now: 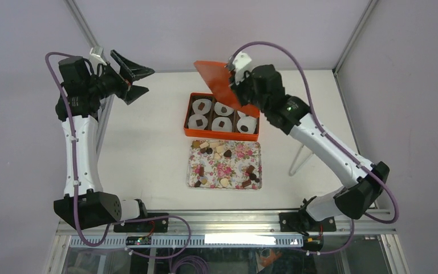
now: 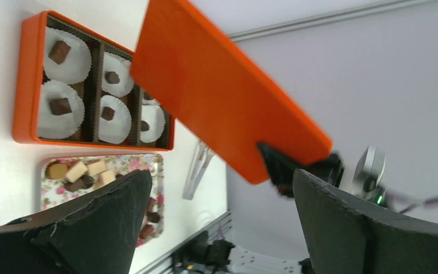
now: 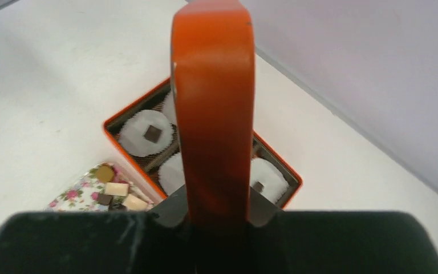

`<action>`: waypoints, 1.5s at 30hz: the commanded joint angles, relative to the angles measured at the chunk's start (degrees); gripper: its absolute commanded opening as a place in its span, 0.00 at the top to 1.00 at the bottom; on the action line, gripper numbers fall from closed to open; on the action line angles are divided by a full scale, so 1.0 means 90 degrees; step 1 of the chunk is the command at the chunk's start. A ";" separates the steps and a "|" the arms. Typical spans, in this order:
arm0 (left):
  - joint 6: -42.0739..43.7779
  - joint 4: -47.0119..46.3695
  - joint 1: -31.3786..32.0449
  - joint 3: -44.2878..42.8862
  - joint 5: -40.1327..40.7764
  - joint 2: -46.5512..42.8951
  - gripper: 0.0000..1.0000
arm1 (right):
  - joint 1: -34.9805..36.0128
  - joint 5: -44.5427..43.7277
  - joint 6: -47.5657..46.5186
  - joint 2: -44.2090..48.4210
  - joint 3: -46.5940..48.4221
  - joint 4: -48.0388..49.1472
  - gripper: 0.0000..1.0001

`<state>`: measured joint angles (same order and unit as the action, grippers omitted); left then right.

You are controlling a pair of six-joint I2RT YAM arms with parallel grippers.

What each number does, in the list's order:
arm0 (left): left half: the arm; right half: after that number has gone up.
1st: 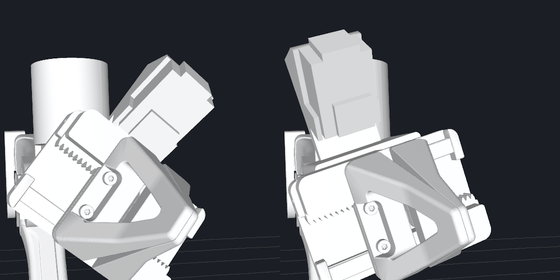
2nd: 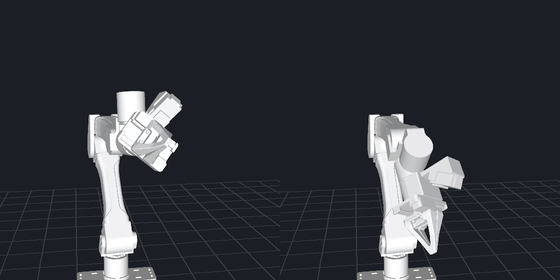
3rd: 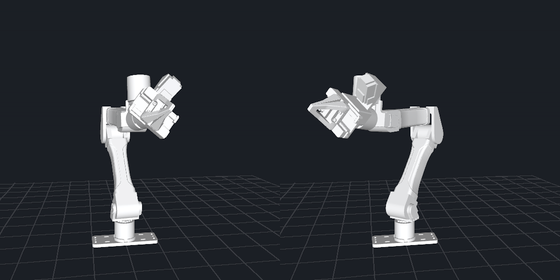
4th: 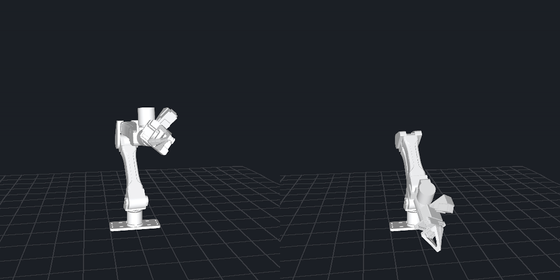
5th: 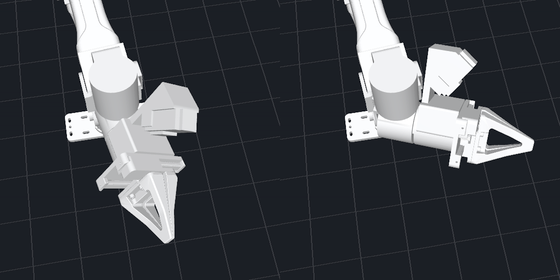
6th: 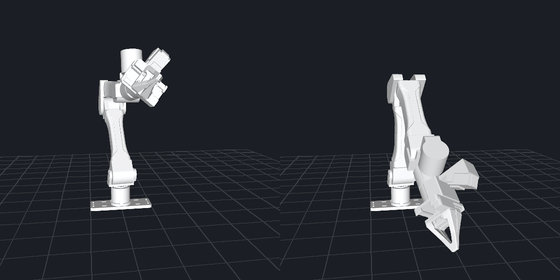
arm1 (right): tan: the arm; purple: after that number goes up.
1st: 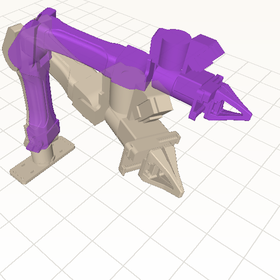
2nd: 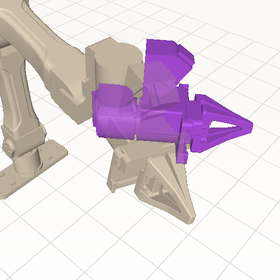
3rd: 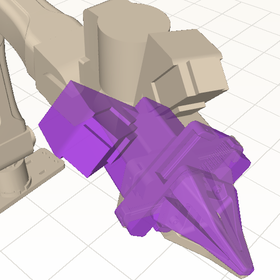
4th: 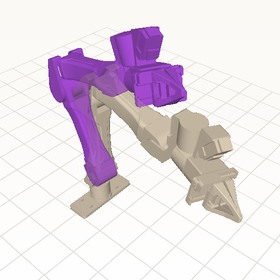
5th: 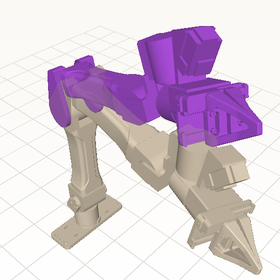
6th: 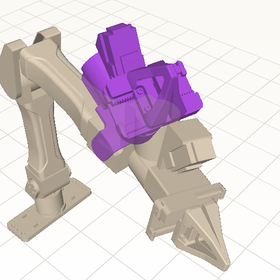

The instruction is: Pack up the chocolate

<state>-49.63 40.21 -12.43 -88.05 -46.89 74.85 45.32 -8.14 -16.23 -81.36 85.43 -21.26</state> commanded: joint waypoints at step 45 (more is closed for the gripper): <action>0.1278 -0.1857 0.0050 0.2159 0.0356 0.1196 0.01 | -0.3364 0.6462 0.9247 -0.2190 -0.0378 0.3359 1.00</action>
<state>-41.85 21.47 -12.43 -66.39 -48.49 84.42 15.09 48.29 68.38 -99.20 80.31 11.16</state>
